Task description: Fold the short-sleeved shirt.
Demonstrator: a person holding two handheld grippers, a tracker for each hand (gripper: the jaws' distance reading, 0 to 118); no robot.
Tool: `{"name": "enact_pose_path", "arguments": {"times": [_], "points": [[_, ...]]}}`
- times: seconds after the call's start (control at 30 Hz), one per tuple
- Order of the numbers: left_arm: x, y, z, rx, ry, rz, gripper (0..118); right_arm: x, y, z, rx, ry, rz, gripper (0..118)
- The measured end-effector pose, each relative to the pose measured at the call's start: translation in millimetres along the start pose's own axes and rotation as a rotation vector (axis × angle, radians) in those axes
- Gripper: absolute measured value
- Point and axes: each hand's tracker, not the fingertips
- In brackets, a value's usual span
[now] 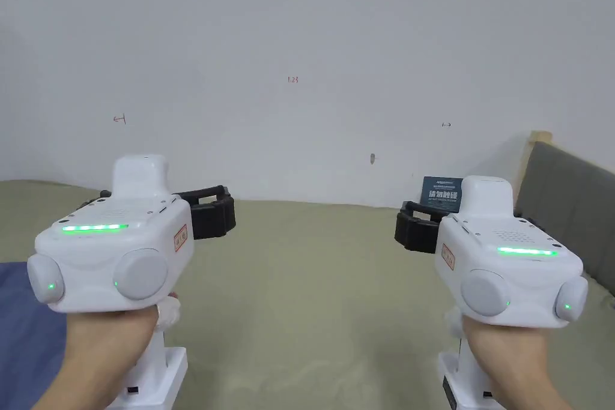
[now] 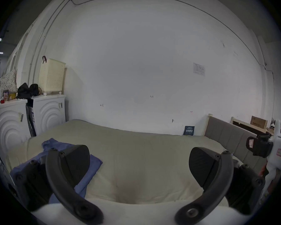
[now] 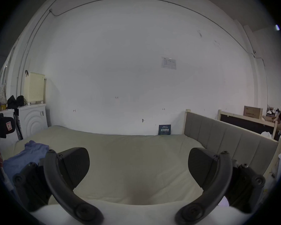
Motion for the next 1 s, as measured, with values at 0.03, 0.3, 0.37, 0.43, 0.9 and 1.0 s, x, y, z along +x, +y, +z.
{"name": "enact_pose_path", "arguments": {"times": [0.03,0.3,0.37,0.43,0.9,1.0], "points": [[0,0,0,0.0,-0.002,0.002,118,0,-1,0,-0.001,-0.001,-0.003,118],[3,-8,0,-0.004,0.017,-0.048,118,1,-5,0,0.0,-0.02,0.032,118],[-1,-7,-2,-0.028,0.008,-0.052,118,3,-4,1,-0.003,-0.02,0.039,118],[-7,1,-2,-0.056,-0.036,-0.039,118,7,4,1,-0.031,-0.011,0.026,118],[62,-55,-2,0.26,0.277,-1.81,118,-57,-25,-1,0.287,-0.02,1.723,118],[56,-90,-5,0.235,0.112,-1.864,118,-63,-66,3,0.237,0.076,1.895,118]]}}
